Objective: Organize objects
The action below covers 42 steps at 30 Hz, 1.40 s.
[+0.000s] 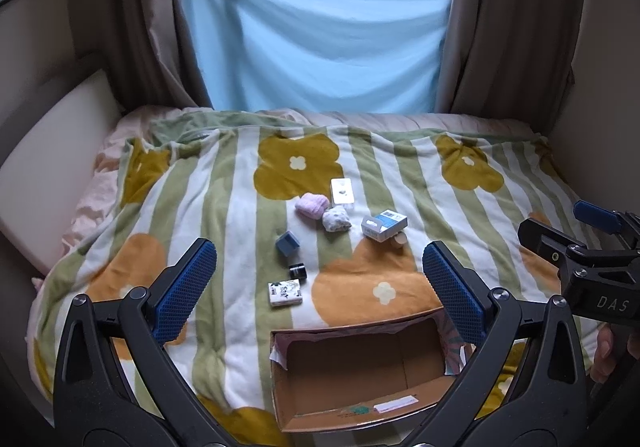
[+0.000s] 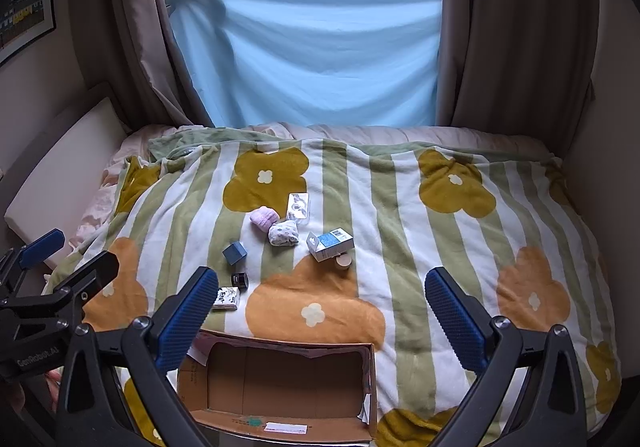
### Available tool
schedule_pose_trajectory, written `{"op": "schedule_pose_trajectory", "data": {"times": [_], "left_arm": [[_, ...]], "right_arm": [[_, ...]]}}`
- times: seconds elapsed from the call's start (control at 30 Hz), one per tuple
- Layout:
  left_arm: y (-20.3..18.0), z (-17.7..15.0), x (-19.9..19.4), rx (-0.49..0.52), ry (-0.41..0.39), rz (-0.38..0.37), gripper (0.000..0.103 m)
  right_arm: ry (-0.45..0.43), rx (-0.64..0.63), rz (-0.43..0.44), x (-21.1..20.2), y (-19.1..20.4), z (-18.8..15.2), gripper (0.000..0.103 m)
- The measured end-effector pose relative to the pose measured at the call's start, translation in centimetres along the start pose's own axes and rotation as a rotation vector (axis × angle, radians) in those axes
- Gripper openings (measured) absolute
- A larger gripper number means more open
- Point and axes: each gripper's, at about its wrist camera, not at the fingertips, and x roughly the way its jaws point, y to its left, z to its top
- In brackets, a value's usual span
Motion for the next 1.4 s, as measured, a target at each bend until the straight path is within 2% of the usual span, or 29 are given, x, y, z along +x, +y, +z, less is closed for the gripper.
{"op": "schedule_pose_trajectory", "data": {"times": [0.33, 0.53, 0.73, 1.0, 1.23, 1.4], "left_arm": [[0.0, 0.4, 0.0, 0.031, 0.007, -0.028, 0.102], [0.3, 3.4, 0.4, 0.12, 0.007, -0.047, 0.102], [1.2, 6.0, 3.2, 0.186, 0.032, -0.093, 0.103], [2.6, 7.6, 12.0, 0.252, 0.116, -0.178, 0.103], [4.1, 6.5, 23.8, 0.262, 0.216, -0.249, 0.102], [5.0, 4.9, 31.9, 0.264, 0.282, -0.248, 0.102]], "right_arm": [[-0.001, -0.015, -0.002, -0.1, 0.0, 0.4, 0.103], [0.008, -0.068, 0.038, 0.0, -0.5, 2.0, 0.103], [0.044, -0.141, 0.08, 1.7, -0.9, 3.5, 0.103], [0.127, -0.171, 0.132, 7.7, -1.8, 4.6, 0.103], [0.17, -0.163, 0.179, 15.7, -2.7, 4.1, 0.103], [0.2, -0.193, 0.182, 22.0, -2.7, 3.3, 0.103]]}}
